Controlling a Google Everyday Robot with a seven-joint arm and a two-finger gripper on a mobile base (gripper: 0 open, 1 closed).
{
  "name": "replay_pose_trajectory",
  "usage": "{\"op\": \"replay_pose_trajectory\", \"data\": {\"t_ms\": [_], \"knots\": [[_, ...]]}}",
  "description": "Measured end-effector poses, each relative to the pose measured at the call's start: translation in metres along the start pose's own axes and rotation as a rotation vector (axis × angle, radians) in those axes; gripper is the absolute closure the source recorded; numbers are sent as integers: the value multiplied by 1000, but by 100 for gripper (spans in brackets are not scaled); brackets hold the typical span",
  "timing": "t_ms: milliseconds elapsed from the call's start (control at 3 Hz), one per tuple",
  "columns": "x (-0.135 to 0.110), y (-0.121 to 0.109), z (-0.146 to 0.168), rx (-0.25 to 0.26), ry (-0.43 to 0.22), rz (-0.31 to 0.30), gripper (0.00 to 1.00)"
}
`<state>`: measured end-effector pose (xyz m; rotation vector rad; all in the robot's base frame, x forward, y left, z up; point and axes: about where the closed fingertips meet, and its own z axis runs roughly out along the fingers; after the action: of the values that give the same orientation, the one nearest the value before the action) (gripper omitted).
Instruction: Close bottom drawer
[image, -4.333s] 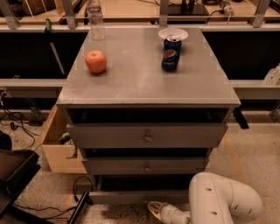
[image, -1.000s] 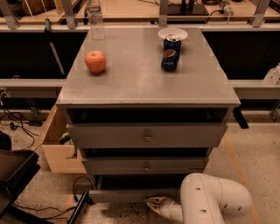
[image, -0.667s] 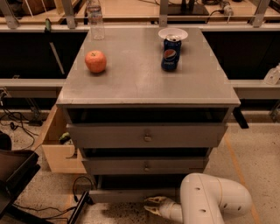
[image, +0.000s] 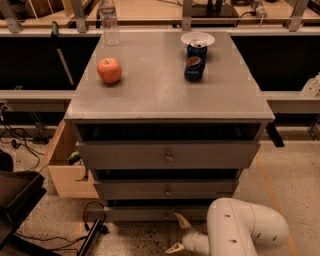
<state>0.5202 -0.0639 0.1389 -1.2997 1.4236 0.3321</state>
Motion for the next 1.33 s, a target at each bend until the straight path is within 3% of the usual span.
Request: {"op": "replay_pose_trajectory", "data": {"t_ms": [333, 667, 1000, 1333], "knots": [[-1, 0, 2, 0, -2, -1, 17], [-2, 0, 3, -1, -5, -1, 41], [-9, -12, 12, -11, -7, -16, 64], [-18, -43, 27, -9, -26, -33, 87]]}}
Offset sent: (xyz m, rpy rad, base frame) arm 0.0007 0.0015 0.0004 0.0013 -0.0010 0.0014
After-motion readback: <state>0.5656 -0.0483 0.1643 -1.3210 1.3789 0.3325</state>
